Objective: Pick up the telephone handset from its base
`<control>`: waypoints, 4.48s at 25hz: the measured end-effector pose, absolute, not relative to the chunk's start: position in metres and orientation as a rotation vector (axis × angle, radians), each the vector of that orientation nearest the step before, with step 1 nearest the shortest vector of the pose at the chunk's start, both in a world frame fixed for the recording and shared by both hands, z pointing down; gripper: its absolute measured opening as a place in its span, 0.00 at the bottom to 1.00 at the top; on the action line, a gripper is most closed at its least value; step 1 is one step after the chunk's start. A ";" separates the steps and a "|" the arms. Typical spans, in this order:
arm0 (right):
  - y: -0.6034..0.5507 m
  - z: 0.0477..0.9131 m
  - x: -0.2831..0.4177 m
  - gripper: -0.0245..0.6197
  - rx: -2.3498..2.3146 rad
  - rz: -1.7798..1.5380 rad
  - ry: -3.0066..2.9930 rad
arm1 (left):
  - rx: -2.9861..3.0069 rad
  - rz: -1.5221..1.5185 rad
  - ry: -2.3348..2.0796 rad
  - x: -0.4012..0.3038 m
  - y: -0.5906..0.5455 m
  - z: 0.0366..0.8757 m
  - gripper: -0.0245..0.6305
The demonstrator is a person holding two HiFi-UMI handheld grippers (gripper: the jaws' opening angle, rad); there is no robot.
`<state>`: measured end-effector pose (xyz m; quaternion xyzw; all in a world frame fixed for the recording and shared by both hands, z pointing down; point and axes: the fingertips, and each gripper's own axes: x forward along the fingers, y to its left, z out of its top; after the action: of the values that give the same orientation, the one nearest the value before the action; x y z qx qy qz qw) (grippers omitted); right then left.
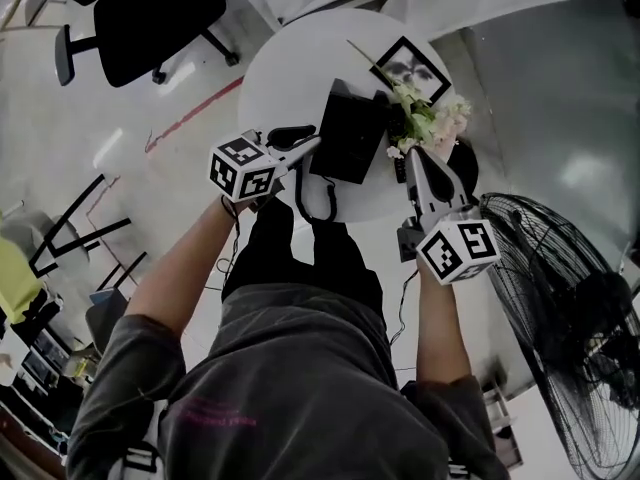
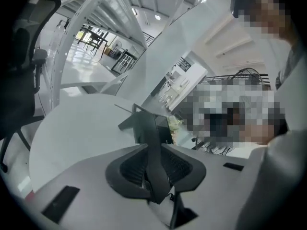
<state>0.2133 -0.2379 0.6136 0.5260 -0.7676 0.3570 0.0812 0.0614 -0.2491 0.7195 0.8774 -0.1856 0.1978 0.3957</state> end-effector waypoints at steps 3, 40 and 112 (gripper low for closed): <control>-0.236 0.620 0.214 0.07 1.564 1.076 -2.283 | 2.198 0.524 -0.433 0.066 -0.247 0.736 0.22; -0.230 0.622 0.199 0.07 1.577 1.103 -2.246 | 2.117 0.399 -0.189 0.074 -0.241 0.726 0.16; -0.195 0.411 0.173 0.07 1.860 0.649 -2.474 | 2.604 -0.035 -0.278 -0.012 -0.229 0.384 0.16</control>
<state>0.1729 -0.1953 0.4115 0.5882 -0.7822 0.2053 -0.0105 -0.0117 -0.2293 0.3837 0.9605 -0.1024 -0.0128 0.2583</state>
